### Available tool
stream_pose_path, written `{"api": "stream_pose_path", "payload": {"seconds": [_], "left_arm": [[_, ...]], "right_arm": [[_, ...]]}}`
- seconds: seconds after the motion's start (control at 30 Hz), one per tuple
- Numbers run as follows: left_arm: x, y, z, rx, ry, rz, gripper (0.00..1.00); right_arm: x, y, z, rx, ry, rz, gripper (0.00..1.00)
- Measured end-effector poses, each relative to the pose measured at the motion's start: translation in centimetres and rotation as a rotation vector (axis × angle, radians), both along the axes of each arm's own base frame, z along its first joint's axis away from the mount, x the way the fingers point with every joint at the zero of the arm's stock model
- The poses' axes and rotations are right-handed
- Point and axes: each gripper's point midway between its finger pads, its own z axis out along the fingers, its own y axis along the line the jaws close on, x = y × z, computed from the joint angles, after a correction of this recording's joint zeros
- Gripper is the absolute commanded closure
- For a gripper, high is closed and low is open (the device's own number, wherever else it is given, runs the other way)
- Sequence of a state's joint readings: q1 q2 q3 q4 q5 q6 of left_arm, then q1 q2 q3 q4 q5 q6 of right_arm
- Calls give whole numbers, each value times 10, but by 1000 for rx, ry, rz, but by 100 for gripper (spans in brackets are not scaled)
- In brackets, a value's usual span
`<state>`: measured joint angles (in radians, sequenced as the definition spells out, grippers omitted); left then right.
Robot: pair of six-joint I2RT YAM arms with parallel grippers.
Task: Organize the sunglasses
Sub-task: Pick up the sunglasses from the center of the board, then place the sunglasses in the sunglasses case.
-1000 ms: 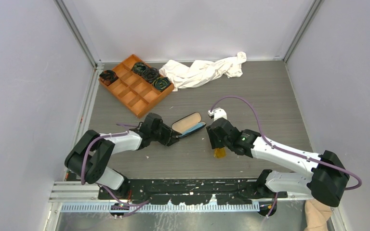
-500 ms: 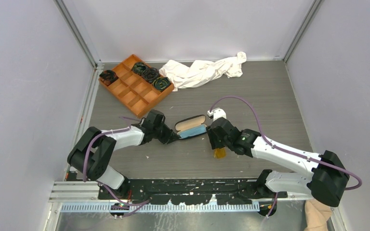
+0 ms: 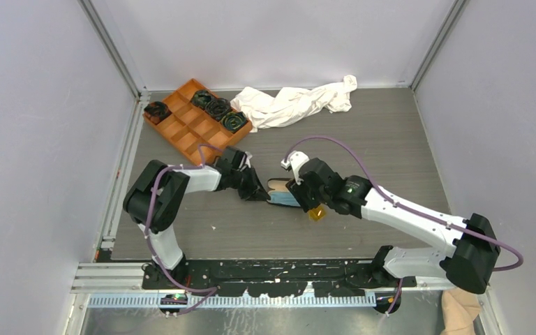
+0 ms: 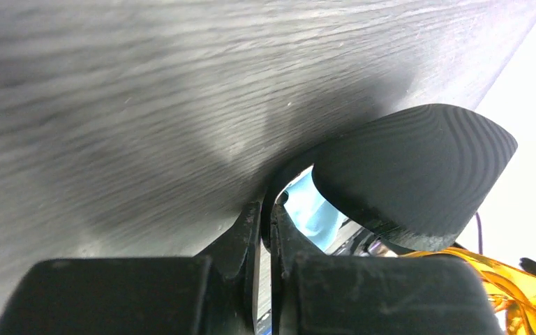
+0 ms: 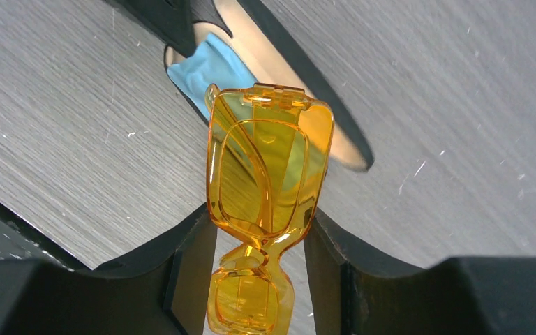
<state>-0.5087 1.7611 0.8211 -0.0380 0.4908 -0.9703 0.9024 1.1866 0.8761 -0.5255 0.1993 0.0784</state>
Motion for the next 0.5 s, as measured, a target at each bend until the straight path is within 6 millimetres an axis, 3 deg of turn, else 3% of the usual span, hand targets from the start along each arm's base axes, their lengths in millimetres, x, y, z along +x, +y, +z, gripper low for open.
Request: {"api": "stream_pose_path", "payload": {"seconds": [0.23,0.5], "left_arm": [[0,-3,1,19,-78,-180,100],[-5,11,2,115,-98,-317,100]], "right_arm": [[2,7,6,-122,-31,228,83],[-6,7,-16,-272,27,453,83]]}}
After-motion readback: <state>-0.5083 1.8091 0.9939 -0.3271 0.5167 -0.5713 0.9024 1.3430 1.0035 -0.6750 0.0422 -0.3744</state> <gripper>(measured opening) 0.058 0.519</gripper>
